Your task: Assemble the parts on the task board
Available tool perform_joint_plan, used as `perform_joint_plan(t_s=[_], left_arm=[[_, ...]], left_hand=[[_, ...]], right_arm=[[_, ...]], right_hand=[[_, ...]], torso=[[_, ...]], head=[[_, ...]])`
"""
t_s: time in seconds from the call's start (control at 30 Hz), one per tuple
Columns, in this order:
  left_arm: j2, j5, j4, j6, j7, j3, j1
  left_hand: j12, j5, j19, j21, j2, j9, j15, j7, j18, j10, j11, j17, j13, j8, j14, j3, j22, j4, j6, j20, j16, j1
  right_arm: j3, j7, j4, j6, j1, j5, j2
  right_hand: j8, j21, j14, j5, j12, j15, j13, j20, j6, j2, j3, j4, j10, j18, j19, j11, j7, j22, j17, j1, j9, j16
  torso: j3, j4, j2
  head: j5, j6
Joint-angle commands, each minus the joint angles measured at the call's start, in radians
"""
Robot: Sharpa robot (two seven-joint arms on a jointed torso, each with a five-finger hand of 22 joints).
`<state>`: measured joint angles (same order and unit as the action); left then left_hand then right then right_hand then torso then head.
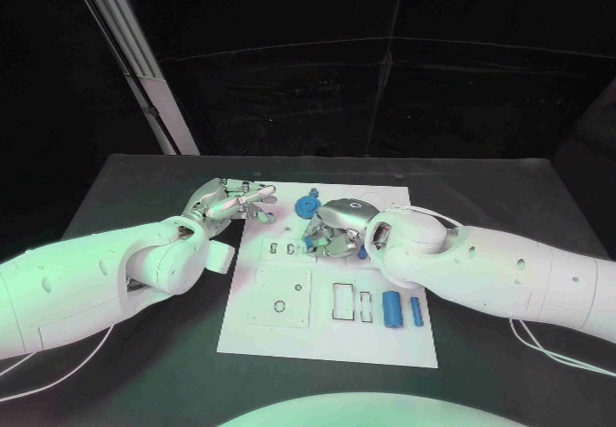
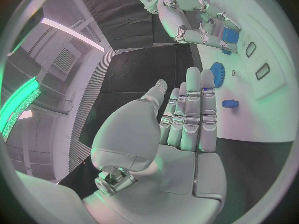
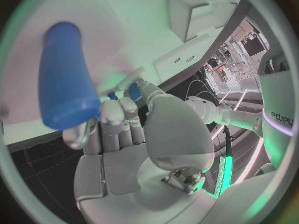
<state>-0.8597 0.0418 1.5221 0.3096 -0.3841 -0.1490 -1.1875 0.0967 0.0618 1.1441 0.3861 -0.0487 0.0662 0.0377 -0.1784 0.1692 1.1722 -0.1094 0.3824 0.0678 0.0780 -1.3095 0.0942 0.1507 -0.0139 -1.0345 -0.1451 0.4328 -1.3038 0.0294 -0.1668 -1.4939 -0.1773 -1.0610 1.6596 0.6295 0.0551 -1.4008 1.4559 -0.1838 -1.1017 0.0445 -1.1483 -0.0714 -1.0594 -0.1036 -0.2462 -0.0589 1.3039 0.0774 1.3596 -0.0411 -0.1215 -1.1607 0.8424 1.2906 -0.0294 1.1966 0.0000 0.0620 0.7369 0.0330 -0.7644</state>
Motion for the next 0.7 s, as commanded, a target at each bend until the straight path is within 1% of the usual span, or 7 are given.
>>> perform_joint_plan(t_s=[0.03, 0.4, 0.7], left_arm=[[0.001, 0.004, 0.001, -0.009, 0.011, 0.001, -0.001], [0.001, 0.004, 0.0, -0.009, 0.011, 0.001, -0.001], [0.001, 0.004, 0.0, -0.009, 0.012, 0.001, -0.001]], left_hand=[[-0.007, -0.002, -0.003, 0.004, 0.001, -0.001, 0.002, -0.003, 0.011, -0.001, -0.004, 0.001, -0.002, -0.005, 0.008, 0.006, 0.001, -0.001, -0.002, -0.001, 0.006, 0.006], [-0.009, -0.002, -0.004, 0.005, 0.001, -0.001, 0.003, -0.004, 0.011, -0.003, -0.005, 0.003, -0.002, -0.006, 0.01, 0.007, 0.002, -0.002, -0.001, -0.001, 0.008, 0.008], [-0.009, -0.002, -0.004, 0.005, 0.001, -0.001, 0.003, -0.004, 0.011, -0.003, -0.005, 0.003, -0.002, -0.006, 0.01, 0.007, 0.002, -0.002, -0.001, -0.001, 0.008, 0.008]], right_arm=[[-0.024, -0.058, 0.021, 0.144, 0.025, 0.017, 0.008], [-0.024, -0.059, 0.021, 0.145, 0.025, 0.017, 0.008], [-0.024, -0.054, 0.018, 0.136, 0.025, 0.016, 0.008]], right_hand=[[0.03, 0.006, 0.001, 0.004, 0.008, -0.008, 0.003, -0.001, 0.003, -0.011, 0.007, -0.001, -0.01, 0.006, -0.007, 0.001, -0.007, 0.004, -0.003, -0.001, -0.035, -0.008], [0.025, 0.011, -0.002, 0.005, 0.016, -0.011, 0.011, -0.003, 0.015, -0.018, 0.013, -0.003, -0.019, 0.008, -0.013, -0.002, -0.01, 0.014, -0.01, -0.005, -0.035, -0.013], [0.021, 0.012, -0.003, 0.004, 0.017, -0.013, 0.012, -0.005, 0.024, -0.025, 0.02, -0.005, -0.022, 0.008, -0.013, -0.005, -0.012, 0.014, -0.01, -0.008, -0.035, -0.013]], torso=[[0.0002, 0.0004, 0.0], [0.0003, 0.0003, -0.001], [0.0007, 0.0002, -0.001]], head=[[0.001, -0.001], [0.001, -0.001], [0.001, -0.002]])
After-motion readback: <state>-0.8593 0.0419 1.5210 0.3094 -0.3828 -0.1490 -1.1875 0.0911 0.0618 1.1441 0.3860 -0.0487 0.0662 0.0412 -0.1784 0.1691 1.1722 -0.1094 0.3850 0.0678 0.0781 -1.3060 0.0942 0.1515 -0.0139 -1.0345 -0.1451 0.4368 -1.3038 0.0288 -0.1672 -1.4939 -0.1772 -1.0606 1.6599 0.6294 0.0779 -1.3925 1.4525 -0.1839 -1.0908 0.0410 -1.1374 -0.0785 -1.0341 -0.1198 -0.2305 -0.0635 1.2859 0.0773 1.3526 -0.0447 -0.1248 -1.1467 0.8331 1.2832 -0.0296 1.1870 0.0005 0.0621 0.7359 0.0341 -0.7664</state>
